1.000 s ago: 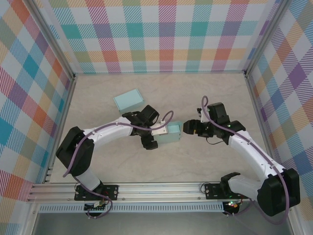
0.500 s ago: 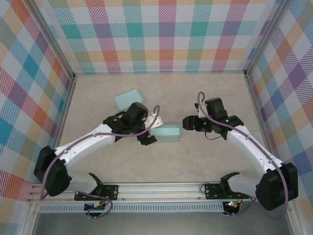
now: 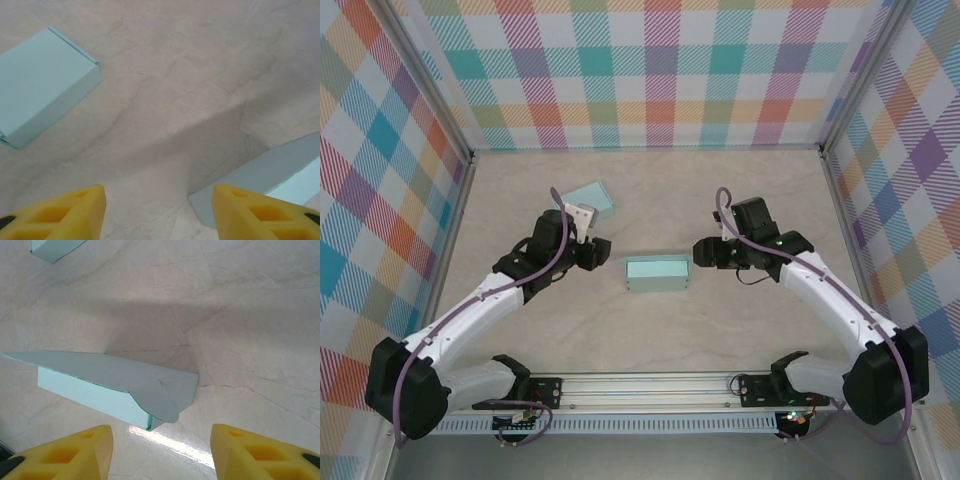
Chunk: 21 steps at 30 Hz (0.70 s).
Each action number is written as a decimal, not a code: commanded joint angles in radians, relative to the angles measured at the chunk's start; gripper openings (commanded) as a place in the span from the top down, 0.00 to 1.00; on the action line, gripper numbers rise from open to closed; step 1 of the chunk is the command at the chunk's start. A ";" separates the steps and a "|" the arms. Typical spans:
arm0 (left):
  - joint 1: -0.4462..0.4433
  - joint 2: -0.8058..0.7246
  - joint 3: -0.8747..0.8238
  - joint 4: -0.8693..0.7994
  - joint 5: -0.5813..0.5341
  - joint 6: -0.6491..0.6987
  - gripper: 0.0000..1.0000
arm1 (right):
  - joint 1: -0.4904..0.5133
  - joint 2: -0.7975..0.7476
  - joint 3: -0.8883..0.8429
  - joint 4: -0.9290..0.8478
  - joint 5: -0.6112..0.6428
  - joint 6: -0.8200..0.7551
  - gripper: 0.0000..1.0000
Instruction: Fold the paper box
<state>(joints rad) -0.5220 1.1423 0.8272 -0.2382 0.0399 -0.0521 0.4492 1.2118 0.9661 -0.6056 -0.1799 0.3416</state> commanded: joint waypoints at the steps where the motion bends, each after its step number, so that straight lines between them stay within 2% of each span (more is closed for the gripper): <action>1: 0.002 0.002 -0.005 0.037 0.077 -0.059 0.42 | 0.025 0.034 0.047 -0.028 0.036 -0.046 0.46; 5: 0.002 0.017 -0.002 0.027 0.078 -0.003 0.41 | 0.051 0.079 0.073 -0.042 0.062 -0.073 0.47; 12: -0.001 0.060 0.028 -0.001 0.193 0.110 0.41 | 0.072 0.119 0.088 -0.040 0.066 -0.099 0.47; 21: -0.037 0.116 0.055 -0.031 0.131 0.178 0.41 | 0.088 0.128 0.088 -0.025 0.061 -0.098 0.51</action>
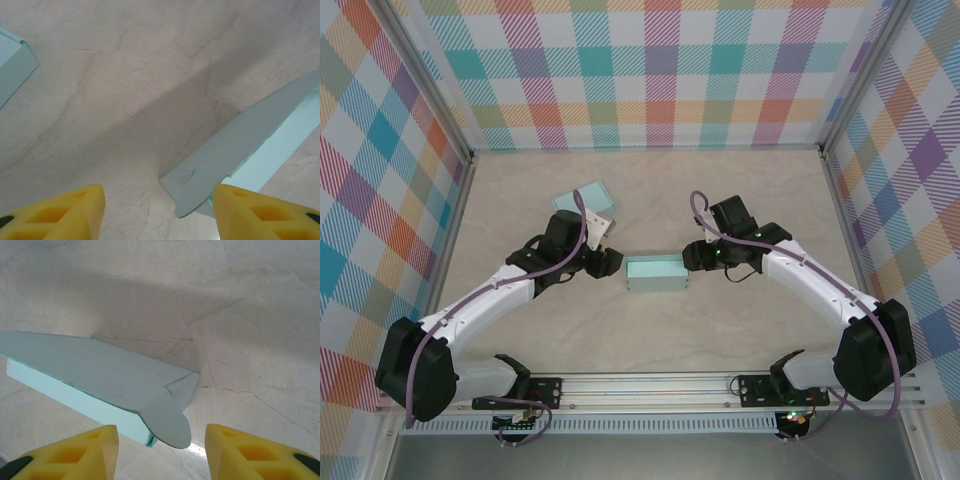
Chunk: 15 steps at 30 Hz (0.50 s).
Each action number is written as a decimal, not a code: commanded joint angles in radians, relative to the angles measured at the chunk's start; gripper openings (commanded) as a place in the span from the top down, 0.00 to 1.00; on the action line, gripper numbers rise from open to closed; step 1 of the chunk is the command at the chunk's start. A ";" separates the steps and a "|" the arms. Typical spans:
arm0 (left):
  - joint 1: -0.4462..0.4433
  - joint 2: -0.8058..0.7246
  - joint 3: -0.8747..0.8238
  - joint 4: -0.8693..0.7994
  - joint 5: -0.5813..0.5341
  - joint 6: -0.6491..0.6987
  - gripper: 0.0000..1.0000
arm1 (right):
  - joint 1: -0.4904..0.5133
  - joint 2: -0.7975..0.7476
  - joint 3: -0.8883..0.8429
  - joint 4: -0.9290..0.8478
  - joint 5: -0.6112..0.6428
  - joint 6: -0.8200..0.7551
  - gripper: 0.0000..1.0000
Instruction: Fold the paper box
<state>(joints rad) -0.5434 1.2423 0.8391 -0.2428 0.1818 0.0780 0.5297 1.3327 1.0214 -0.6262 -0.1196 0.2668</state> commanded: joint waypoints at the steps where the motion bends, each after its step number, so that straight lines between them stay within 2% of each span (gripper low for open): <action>1: -0.021 0.026 0.052 -0.027 -0.016 0.057 0.41 | 0.009 0.009 0.032 -0.004 0.003 -0.024 0.52; 10: -0.082 0.094 0.121 -0.133 -0.125 0.088 0.45 | 0.009 0.028 0.035 -0.003 0.009 -0.042 0.53; 13: -0.087 0.103 0.131 -0.153 -0.141 0.083 0.50 | 0.009 0.036 0.038 0.002 0.007 -0.042 0.54; 15: -0.093 0.106 0.135 -0.159 -0.143 0.077 0.58 | 0.011 0.039 0.039 0.003 0.003 -0.041 0.55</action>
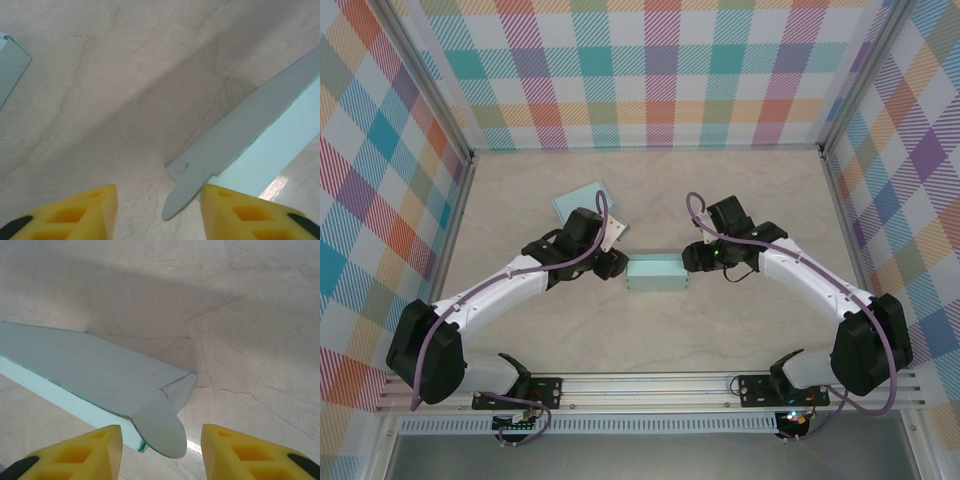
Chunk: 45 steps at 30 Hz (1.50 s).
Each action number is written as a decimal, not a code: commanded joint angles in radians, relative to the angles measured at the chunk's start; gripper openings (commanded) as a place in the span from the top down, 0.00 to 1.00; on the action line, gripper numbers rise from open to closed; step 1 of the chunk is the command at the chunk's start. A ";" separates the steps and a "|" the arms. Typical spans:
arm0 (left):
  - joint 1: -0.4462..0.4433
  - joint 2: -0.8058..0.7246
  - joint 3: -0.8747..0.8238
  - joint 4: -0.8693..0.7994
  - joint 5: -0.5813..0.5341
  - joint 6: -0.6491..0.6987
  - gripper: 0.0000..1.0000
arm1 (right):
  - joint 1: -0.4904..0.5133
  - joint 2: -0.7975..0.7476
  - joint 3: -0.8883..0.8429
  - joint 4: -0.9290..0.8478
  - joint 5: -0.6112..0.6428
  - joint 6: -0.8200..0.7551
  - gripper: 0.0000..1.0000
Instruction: Fold the paper box
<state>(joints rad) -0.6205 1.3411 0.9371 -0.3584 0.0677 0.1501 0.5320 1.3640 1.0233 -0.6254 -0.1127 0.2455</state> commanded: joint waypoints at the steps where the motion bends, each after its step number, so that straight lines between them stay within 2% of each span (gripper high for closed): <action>1: -0.017 0.011 0.037 -0.046 -0.031 0.001 0.59 | 0.008 0.007 0.036 0.004 -0.005 -0.018 0.56; 10: -0.037 0.027 0.047 -0.036 -0.051 -0.018 0.60 | 0.019 -0.022 0.024 0.008 -0.005 -0.003 0.59; 13: -0.038 0.040 0.057 -0.032 -0.051 -0.022 0.69 | 0.019 -0.025 0.025 0.007 -0.002 0.000 0.61; 19: -0.042 0.059 0.068 -0.030 -0.051 -0.038 0.79 | 0.028 -0.024 0.020 0.019 -0.016 0.021 0.66; 28: -0.048 0.061 0.065 -0.024 -0.048 -0.093 0.88 | 0.043 -0.024 0.017 0.031 -0.019 0.039 0.74; 33: -0.054 0.067 0.066 -0.019 -0.049 -0.124 0.92 | 0.046 -0.019 0.020 0.033 -0.008 0.060 0.82; 37: -0.060 0.055 0.063 -0.001 -0.058 -0.190 1.00 | 0.051 -0.020 0.020 0.039 -0.005 0.085 0.88; 45: -0.105 0.032 0.005 0.117 -0.056 -0.355 1.00 | 0.054 -0.019 0.012 0.089 -0.008 0.161 0.87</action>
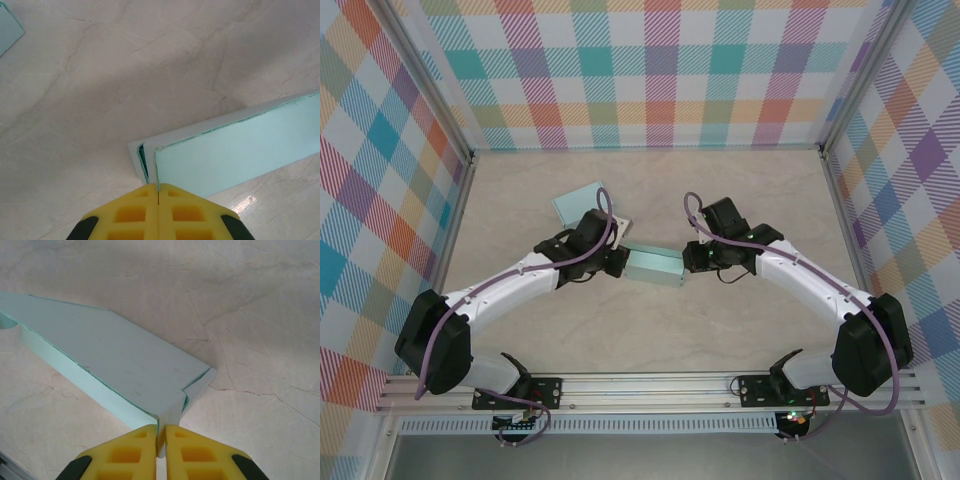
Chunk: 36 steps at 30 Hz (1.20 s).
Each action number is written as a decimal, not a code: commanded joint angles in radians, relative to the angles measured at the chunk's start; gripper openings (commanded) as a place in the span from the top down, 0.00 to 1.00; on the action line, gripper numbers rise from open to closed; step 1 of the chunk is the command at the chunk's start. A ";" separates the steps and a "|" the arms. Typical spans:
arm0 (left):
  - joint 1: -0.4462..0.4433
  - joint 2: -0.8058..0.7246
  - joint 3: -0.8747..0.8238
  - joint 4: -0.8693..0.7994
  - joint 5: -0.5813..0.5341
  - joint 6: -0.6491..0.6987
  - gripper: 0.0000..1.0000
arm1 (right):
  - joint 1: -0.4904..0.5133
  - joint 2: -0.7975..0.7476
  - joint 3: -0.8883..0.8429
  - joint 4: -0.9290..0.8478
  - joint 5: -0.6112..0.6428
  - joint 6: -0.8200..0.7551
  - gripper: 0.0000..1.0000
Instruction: Fold the paper box
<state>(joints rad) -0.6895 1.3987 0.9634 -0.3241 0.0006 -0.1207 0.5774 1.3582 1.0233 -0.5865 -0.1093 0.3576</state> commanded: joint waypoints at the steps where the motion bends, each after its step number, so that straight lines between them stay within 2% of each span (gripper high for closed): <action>1: -0.045 -0.026 -0.026 0.088 0.004 -0.097 1.00 | 0.009 -0.013 0.011 0.057 -0.010 0.058 0.87; 7: -0.082 -0.016 -0.028 0.088 -0.026 -0.141 1.00 | 0.009 -0.013 -0.002 0.106 -0.003 0.107 0.87; 20: -0.088 0.028 -0.003 0.010 -0.079 -0.129 1.00 | 0.009 0.034 0.001 0.128 -0.012 0.135 0.88; 31: -0.090 0.042 -0.008 -0.027 -0.151 -0.123 1.00 | 0.008 0.042 -0.036 0.112 0.046 0.091 0.92; 36: -0.089 0.058 -0.022 -0.011 -0.150 -0.125 1.00 | 0.009 0.048 -0.068 0.133 0.039 0.072 0.95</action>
<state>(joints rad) -0.7589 1.4315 0.9466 -0.3088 -0.1532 -0.2466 0.5766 1.3918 0.9901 -0.4652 -0.0521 0.4557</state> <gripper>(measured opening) 0.050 0.064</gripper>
